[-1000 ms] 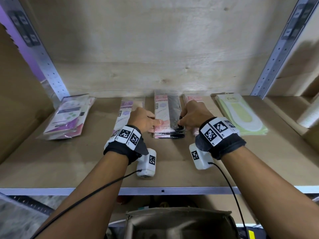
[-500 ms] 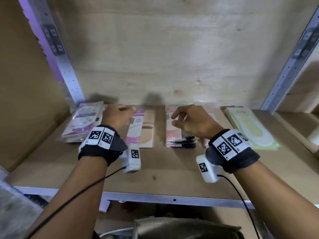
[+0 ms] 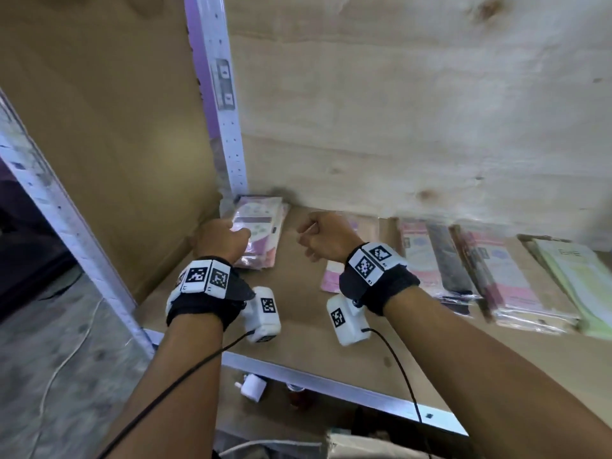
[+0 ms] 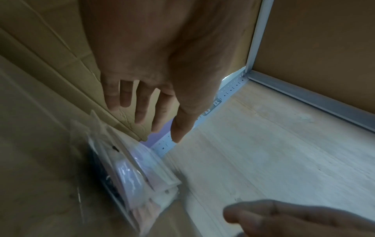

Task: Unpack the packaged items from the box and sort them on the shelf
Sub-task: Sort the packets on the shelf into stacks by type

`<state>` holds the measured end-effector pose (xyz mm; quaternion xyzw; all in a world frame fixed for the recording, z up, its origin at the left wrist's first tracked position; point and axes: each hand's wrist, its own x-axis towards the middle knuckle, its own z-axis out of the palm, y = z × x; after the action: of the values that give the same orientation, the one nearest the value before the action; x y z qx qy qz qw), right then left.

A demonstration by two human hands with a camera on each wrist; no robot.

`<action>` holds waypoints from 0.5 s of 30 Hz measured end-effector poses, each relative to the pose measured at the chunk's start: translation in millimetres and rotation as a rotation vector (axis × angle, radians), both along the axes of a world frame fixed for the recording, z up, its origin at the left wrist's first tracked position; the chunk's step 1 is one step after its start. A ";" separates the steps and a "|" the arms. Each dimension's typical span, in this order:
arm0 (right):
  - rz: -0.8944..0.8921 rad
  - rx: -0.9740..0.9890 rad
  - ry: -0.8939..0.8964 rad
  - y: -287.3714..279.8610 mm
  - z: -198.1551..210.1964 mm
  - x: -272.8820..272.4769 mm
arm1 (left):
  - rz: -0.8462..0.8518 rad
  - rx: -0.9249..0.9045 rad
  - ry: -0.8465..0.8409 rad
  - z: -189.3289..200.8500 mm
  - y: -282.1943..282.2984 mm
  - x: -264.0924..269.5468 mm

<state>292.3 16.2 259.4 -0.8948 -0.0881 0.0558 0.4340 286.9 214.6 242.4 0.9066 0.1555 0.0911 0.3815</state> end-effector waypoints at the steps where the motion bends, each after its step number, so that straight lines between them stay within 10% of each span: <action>1: 0.004 0.019 0.006 11.3 -1.7 3.8 | -0.021 0.003 0.021 0.1 1.6 0.0; 15: -0.104 0.184 0.203 48.8 -20.3 10.4 | -0.169 -0.001 0.089 -7.7 16.2 -8.5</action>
<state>302.7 65.0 239.0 -0.8443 -0.0017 0.1152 0.5234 278.4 230.8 234.7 0.9195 0.0952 0.0181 0.3810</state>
